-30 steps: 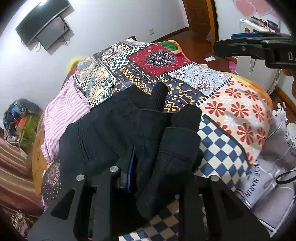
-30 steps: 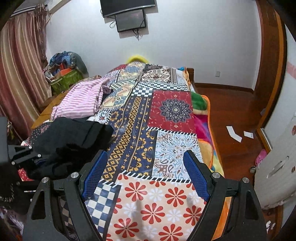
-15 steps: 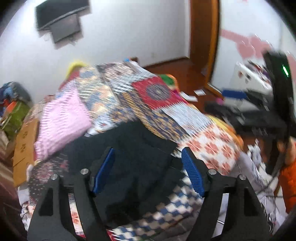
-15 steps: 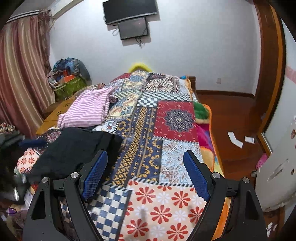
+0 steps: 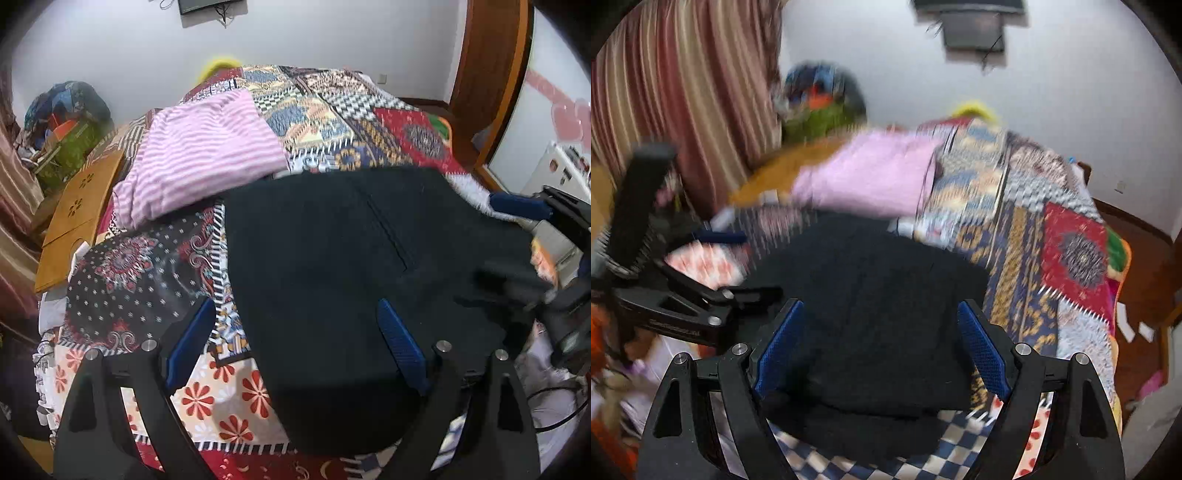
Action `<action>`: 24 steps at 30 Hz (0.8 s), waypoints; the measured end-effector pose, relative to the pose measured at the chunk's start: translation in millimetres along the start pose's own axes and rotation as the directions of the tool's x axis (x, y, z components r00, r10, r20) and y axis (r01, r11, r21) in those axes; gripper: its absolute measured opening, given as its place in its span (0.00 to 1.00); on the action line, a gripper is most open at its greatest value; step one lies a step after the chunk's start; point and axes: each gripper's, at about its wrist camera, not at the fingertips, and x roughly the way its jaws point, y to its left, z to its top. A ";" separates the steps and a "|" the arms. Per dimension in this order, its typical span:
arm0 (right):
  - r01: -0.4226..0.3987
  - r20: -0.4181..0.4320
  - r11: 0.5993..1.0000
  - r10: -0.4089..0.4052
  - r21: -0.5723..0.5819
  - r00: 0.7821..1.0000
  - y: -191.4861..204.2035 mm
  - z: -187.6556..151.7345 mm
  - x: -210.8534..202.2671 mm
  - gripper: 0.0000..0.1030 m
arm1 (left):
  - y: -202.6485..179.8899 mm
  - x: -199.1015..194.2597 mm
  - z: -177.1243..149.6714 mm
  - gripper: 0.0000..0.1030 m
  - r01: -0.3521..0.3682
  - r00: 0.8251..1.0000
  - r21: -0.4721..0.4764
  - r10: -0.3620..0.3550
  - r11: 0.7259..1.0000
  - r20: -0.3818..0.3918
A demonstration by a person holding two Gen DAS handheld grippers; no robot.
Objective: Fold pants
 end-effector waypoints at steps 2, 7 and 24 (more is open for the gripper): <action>-0.005 -0.053 1.000 0.005 0.008 0.999 -3.3 -12.2 16.0 0.80 | -4.8 5.1 -7.6 0.87 -0.002 1.000 0.020 0.002 1.000 0.009; -0.002 0.011 0.996 0.001 0.091 1.000 -20.0 -10.1 -15.2 0.80 | 2.5 -9.8 -5.3 0.87 0.014 0.999 -0.018 -0.013 1.000 0.048; -0.012 0.026 0.972 0.006 0.235 1.000 4.5 -28.7 -58.8 0.92 | 45.3 -64.2 46.0 0.98 0.002 0.977 0.068 -0.017 0.998 0.214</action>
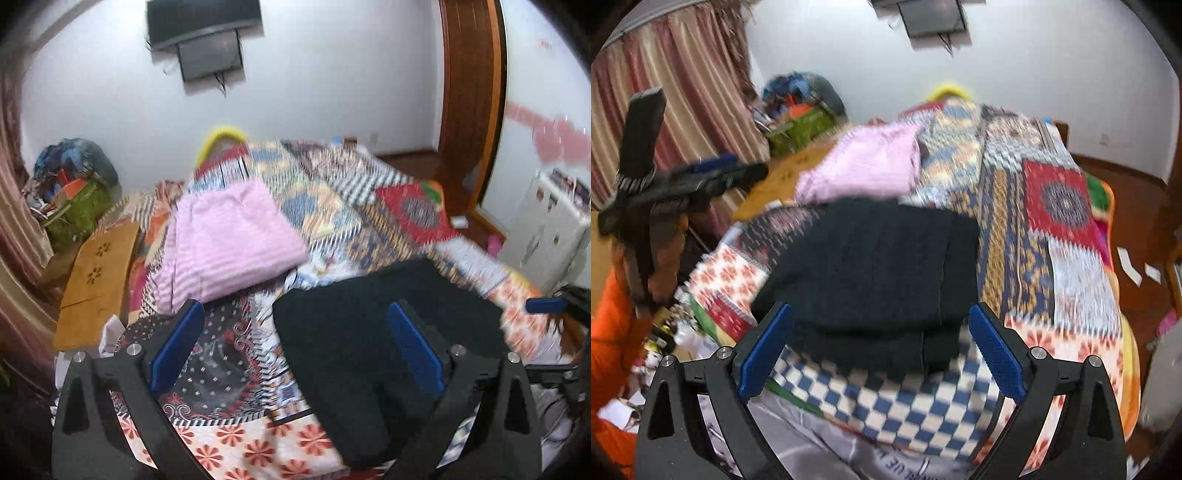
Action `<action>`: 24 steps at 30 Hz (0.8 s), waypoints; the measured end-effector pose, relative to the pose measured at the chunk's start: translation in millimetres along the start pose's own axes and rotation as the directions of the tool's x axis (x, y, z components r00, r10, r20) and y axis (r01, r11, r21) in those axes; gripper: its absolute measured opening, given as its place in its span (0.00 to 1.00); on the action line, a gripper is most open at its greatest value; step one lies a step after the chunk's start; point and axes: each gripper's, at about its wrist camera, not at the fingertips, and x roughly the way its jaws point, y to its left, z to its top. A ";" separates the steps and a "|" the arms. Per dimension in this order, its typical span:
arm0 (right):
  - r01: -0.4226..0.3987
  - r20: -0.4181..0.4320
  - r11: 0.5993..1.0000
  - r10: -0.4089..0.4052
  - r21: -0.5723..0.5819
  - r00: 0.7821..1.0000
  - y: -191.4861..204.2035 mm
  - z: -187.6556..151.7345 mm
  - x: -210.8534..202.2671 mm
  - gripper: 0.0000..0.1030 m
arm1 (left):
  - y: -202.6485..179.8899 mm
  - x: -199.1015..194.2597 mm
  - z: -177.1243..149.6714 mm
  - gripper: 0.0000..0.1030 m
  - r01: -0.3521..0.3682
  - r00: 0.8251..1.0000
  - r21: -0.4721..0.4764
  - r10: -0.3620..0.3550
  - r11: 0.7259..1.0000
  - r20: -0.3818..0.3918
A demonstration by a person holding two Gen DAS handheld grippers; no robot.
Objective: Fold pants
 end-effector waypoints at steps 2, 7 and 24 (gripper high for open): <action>0.001 -0.030 0.999 0.000 0.034 1.000 -4.1 -6.1 7.2 0.92 | 6.5 22.2 -15.7 0.98 0.035 0.996 0.000 -0.035 0.999 -0.079; 0.001 -0.167 0.998 0.010 0.068 0.986 -10.1 -17.6 41.4 0.92 | -3.1 53.3 -60.3 0.98 0.065 0.980 0.055 -0.053 0.996 -0.193; 0.010 -0.090 0.998 -0.015 -0.062 0.996 -52.6 52.1 96.2 0.95 | -14.4 71.5 -75.9 0.91 0.164 0.930 -0.401 -0.277 0.901 -0.241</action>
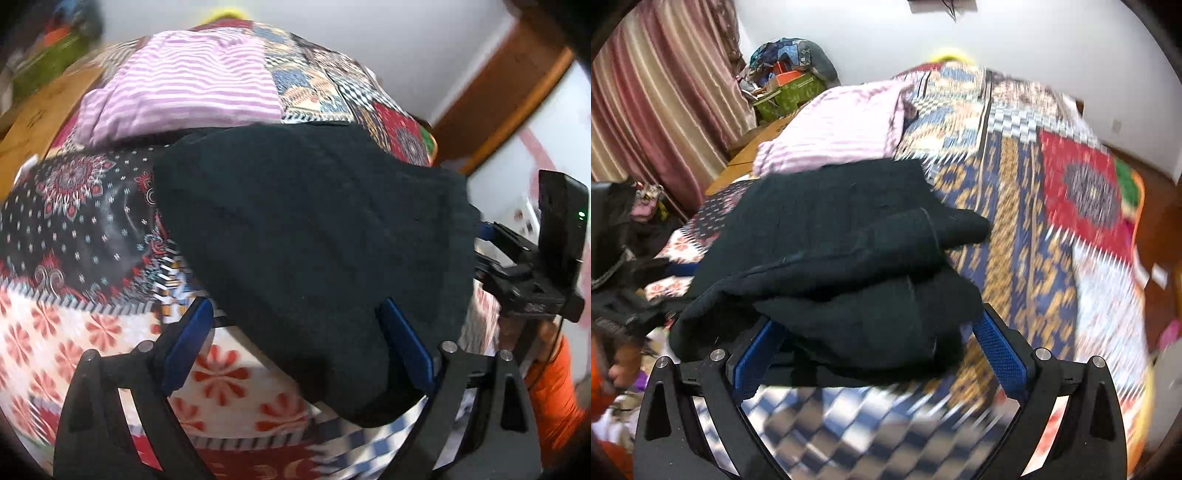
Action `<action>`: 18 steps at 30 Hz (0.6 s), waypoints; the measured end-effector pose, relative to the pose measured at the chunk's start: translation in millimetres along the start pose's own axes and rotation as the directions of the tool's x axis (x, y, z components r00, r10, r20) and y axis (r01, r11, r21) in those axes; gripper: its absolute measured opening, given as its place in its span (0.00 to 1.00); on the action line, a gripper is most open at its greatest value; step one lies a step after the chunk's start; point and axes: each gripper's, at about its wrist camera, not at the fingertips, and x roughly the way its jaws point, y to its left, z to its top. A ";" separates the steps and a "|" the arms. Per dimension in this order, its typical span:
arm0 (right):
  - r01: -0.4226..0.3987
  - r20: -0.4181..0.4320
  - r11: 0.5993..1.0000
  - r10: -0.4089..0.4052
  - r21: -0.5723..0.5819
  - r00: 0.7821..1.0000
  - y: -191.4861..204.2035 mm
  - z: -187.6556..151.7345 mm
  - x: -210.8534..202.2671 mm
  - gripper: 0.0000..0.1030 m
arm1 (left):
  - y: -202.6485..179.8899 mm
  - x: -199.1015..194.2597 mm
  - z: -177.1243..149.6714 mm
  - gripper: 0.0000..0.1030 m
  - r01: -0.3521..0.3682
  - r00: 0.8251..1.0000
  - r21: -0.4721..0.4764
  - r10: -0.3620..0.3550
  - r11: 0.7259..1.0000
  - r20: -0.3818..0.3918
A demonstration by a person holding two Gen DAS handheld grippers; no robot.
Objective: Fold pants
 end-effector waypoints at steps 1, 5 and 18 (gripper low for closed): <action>0.005 -0.001 1.000 -0.005 0.001 1.000 -5.7 4.0 2.0 0.95 | -8.1 1.5 0.2 0.91 -0.019 1.000 -0.028 0.019 0.999 0.016; 0.050 -0.006 0.999 -0.050 0.004 0.999 -25.5 7.6 -4.4 0.95 | -31.4 14.7 8.0 0.91 -0.040 0.998 -0.081 0.043 0.996 0.038; 0.126 0.103 0.989 -0.134 0.076 0.986 -36.9 -5.0 -90.7 0.97 | -41.4 4.4 23.0 0.91 -0.029 0.998 0.053 0.027 0.998 0.048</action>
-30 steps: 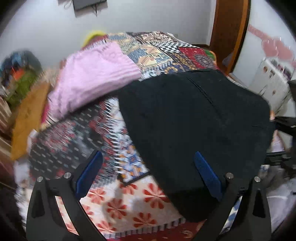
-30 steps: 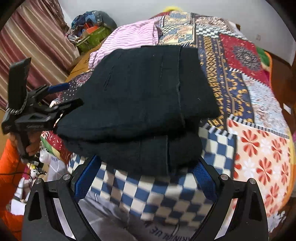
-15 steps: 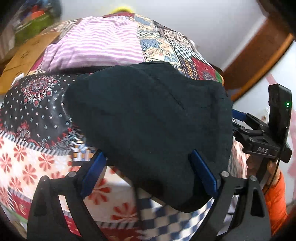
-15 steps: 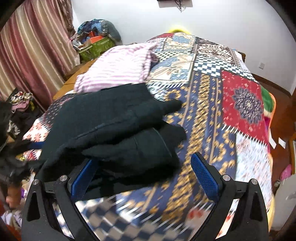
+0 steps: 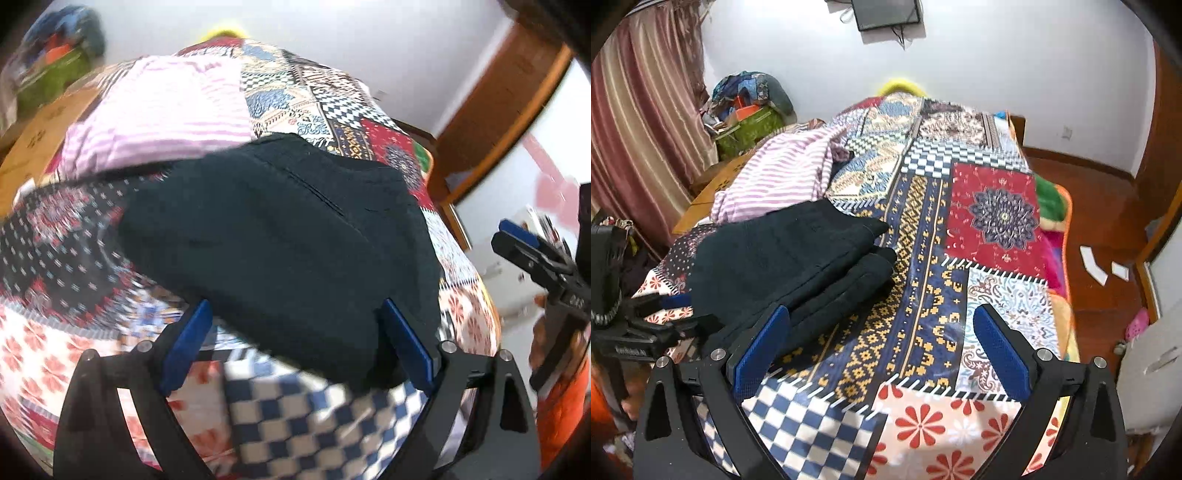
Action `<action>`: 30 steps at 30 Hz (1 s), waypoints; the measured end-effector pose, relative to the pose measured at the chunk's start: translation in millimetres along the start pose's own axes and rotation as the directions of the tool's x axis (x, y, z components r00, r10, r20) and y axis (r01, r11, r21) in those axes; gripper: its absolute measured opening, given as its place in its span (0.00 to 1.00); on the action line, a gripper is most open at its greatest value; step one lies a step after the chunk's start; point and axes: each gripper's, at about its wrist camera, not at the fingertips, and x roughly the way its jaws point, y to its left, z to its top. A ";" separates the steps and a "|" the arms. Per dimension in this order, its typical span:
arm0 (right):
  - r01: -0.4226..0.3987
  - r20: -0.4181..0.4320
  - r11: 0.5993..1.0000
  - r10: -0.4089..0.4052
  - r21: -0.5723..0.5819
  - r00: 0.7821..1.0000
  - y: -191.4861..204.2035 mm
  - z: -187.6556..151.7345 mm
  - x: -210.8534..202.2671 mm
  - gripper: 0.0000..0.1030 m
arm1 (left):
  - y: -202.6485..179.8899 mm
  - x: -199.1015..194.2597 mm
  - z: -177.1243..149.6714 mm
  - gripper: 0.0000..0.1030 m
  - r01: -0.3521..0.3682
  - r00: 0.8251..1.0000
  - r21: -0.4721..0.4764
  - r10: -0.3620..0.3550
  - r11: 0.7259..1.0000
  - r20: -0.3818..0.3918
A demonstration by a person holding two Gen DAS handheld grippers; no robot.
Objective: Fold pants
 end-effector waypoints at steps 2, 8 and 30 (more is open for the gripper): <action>-0.001 0.009 1.000 0.001 -0.010 1.000 10.8 1.1 -4.1 0.97 | 10.4 -18.0 4.7 0.91 -0.020 1.000 0.036 0.020 0.999 0.013; -0.054 -0.011 0.998 0.054 0.022 0.998 36.6 -0.2 11.3 0.97 | 38.8 -51.8 41.1 0.95 -0.109 0.992 0.171 0.095 0.979 0.085; -0.153 -0.189 0.951 0.208 0.267 0.960 39.8 -14.2 119.8 0.98 | 67.4 128.1 112.0 0.97 0.247 0.865 0.262 -0.091 0.933 -0.494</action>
